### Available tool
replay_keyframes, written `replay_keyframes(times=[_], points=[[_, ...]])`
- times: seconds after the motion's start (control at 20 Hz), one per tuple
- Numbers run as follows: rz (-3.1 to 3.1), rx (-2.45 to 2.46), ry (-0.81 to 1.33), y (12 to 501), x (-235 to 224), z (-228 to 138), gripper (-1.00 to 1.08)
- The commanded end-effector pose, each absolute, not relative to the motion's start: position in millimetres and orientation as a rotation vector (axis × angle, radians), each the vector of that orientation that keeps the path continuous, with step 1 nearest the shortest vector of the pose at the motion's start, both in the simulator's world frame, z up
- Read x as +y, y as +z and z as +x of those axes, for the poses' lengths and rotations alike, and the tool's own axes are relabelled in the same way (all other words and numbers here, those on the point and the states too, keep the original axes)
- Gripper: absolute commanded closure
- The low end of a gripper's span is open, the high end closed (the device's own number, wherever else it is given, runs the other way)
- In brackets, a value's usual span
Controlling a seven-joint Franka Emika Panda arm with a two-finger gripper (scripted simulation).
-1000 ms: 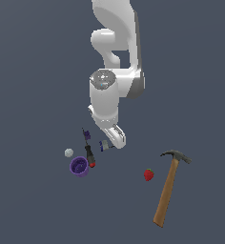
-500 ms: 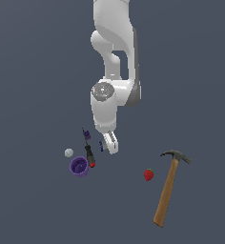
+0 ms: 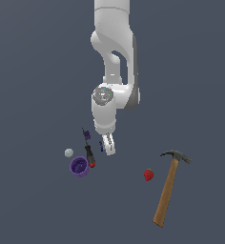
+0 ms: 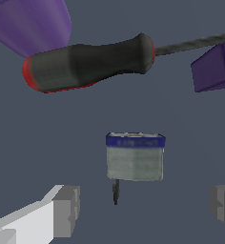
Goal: Pick up a designated object from a clutter of objects.
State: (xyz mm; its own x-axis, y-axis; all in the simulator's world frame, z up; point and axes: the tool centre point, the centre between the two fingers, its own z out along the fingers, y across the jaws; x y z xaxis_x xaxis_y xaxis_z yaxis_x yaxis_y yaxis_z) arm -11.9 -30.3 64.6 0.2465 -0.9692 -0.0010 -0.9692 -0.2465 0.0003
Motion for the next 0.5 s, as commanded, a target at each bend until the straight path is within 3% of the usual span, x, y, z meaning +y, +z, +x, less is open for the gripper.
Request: replay_keyframes(times=[0.0,0.45], points=[[-2.469,1.942,0.0,62.8,-30.7,-12.4,-0.92],[-2.472,1.939,0.001,48.8,-30.4,-12.9,-0.92]])
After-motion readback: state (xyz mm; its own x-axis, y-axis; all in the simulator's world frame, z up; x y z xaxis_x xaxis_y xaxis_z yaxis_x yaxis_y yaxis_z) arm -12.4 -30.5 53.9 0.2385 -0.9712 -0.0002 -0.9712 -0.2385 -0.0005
